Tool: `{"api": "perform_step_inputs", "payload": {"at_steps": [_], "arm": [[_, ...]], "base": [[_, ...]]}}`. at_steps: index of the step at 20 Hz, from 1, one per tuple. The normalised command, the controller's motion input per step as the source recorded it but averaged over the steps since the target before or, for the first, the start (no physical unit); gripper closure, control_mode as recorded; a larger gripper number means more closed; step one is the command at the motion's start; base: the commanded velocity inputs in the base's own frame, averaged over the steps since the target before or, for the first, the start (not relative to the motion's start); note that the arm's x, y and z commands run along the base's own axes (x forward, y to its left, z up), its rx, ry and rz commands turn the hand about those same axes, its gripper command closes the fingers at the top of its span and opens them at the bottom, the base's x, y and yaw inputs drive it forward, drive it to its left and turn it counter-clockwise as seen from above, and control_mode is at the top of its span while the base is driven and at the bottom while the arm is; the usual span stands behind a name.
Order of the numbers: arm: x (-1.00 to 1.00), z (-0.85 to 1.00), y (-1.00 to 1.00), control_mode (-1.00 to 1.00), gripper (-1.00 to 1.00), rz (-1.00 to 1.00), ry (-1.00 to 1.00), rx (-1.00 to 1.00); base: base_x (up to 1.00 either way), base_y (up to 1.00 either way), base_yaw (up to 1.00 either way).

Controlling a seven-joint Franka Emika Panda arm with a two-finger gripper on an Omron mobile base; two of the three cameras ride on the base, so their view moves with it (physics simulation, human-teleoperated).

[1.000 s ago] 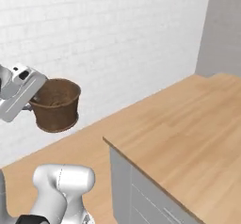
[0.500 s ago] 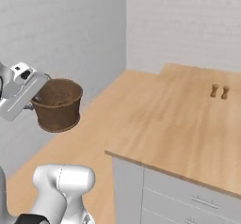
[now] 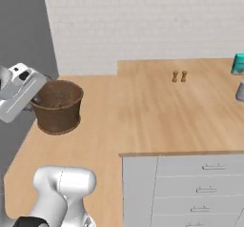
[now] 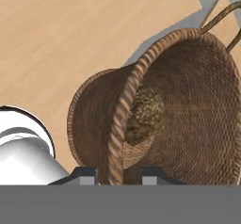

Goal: Open the cabinet, pick up the bread from the cabinet and place it in the basket. Then move the basket to the dining counter.

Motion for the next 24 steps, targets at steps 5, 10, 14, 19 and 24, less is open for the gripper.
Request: {"api": "perform_step_inputs", "payload": {"at_steps": [5,10,14,19,24], "arm": [[0.00,0.00,0.00,1.00,1.00,0.00,0.00,0.00],[0.00,0.00,0.00,1.00,1.00,0.00,0.00,0.00],[0.00,0.00,0.00,1.00,1.00,0.00,0.00,0.00],[0.00,0.00,0.00,1.00,1.00,0.00,0.00,0.00],[0.00,0.00,0.00,1.00,1.00,0.00,0.00,0.00]], "base": [[0.58,0.74,-0.74],[0.59,0.74,-0.73],[0.36,0.79,-0.71],[0.05,0.77,-0.70],[0.00,0.82,-0.68]]}}
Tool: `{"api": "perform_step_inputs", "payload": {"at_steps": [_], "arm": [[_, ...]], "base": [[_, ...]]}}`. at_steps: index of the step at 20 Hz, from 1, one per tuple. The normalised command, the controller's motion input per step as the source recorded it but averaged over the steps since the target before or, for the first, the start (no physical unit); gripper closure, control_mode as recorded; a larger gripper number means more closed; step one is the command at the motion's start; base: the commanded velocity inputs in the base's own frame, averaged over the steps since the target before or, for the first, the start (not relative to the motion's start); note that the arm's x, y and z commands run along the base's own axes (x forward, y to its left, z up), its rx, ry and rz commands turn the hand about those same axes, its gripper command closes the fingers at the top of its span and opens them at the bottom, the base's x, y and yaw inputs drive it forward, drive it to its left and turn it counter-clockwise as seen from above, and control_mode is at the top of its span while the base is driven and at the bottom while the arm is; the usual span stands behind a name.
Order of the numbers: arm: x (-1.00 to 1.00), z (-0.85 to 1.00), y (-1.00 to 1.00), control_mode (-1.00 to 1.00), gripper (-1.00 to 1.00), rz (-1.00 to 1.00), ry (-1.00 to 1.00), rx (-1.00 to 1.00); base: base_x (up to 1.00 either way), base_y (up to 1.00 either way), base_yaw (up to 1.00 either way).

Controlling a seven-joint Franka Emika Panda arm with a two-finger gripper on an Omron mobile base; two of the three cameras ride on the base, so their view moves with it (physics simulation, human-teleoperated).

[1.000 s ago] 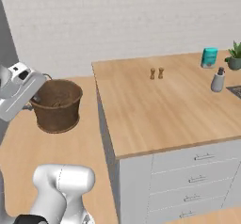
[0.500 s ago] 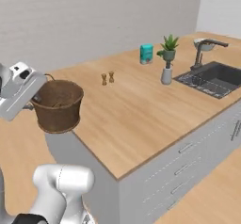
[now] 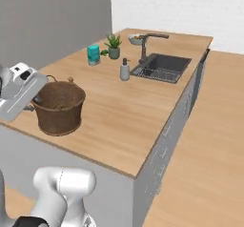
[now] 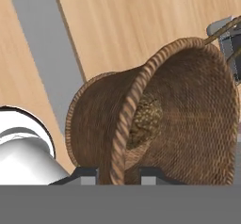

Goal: Open the cabinet, pick up the bread from the cabinet and place it in the basket. Then move the basket to the dining counter.

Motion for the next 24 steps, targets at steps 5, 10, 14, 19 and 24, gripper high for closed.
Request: {"api": "perform_step_inputs", "payload": {"at_steps": [5,10,14,19,24], "arm": [[0.00,0.00,0.00,1.00,1.00,0.00,0.00,0.00],[0.00,0.00,0.00,1.00,1.00,0.00,0.00,0.00],[0.00,0.00,0.00,1.00,1.00,0.00,0.00,0.00],[0.00,0.00,0.00,1.00,1.00,0.00,0.00,0.00],[0.00,0.00,0.00,1.00,1.00,0.00,0.00,0.00]], "base": [[-0.01,0.98,-0.58],[-0.16,1.00,-0.46],[-0.20,1.00,-0.40],[-0.27,0.95,-0.20],[-0.05,0.63,0.01]]}}
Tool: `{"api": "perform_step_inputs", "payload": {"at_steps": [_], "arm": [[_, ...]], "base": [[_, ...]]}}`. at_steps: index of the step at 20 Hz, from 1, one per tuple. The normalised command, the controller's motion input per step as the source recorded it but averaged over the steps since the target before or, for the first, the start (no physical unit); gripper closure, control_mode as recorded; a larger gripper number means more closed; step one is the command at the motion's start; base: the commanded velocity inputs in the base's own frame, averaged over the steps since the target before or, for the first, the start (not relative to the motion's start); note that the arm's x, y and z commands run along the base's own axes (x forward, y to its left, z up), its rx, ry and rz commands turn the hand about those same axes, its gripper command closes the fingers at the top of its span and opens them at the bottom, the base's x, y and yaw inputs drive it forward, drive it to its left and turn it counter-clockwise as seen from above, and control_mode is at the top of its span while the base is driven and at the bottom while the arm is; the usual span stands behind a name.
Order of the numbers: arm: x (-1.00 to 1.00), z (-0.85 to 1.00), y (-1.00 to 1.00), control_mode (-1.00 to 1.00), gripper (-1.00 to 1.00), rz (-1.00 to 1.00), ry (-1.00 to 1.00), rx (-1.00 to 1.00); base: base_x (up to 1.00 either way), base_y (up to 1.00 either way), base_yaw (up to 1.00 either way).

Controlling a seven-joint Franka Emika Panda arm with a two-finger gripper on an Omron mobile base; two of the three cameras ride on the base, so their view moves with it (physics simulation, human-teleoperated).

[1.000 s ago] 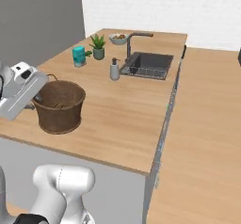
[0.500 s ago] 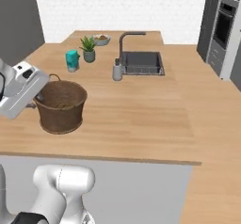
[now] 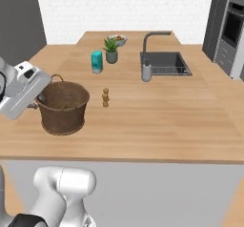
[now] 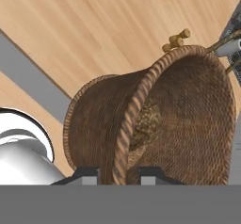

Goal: Open the cabinet, pick up the bread from the cabinet and place it in the basket. Then move the basket to the dining counter.

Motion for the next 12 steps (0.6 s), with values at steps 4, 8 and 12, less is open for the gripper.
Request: {"api": "perform_step_inputs", "payload": {"at_steps": [4,8,12], "arm": [[0.00,0.00,0.00,1.00,1.00,0.00,0.00,0.00],[0.20,-0.15,0.09,-1.00,1.00,0.11,0.00,0.05],[0.93,-0.29,0.31,-1.00,1.00,0.27,-0.02,0.11]], "base": [[0.00,0.23,0.19],[0.01,0.05,0.13],[0.00,0.00,0.00]]}}
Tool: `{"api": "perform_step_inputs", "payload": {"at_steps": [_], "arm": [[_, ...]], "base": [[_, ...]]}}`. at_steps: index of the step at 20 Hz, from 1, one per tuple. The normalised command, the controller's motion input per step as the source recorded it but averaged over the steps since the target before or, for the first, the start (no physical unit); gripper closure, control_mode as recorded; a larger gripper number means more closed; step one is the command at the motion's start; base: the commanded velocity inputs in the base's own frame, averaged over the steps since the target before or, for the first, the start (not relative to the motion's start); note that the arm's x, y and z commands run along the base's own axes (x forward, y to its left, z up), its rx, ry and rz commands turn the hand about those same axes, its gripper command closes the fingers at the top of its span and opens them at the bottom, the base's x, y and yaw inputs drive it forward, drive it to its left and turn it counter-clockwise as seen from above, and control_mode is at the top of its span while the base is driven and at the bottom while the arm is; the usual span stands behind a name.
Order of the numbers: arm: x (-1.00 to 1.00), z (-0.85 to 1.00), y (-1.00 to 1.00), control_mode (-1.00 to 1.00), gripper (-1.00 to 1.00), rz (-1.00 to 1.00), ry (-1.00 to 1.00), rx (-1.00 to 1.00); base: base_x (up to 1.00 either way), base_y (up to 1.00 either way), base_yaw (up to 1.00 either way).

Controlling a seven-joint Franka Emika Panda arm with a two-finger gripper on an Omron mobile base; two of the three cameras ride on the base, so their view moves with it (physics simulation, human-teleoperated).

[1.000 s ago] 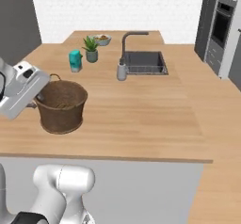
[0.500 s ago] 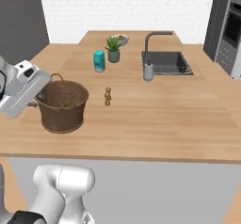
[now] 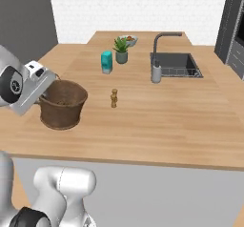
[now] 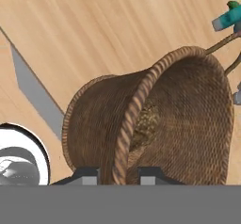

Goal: Open the cabinet, pick up the bread from the cabinet and place it in the basket. Then move the basket to the dining counter.

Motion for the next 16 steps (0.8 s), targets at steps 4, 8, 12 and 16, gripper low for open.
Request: {"api": "perform_step_inputs", "payload": {"at_steps": [4,8,12,16], "arm": [[1.00,-0.29,0.36,-1.00,1.00,0.08,0.01,0.05],[1.00,-0.76,0.49,-1.00,1.00,-0.03,0.02,-0.04],[0.78,-1.00,0.52,-1.00,1.00,-0.09,0.11,-0.21],[0.32,-1.00,0.22,-1.00,1.00,-0.08,0.11,-0.15]], "base": [[0.00,0.00,0.00],[0.00,0.00,0.00],[0.00,0.00,0.00],[0.00,0.00,0.00]]}}
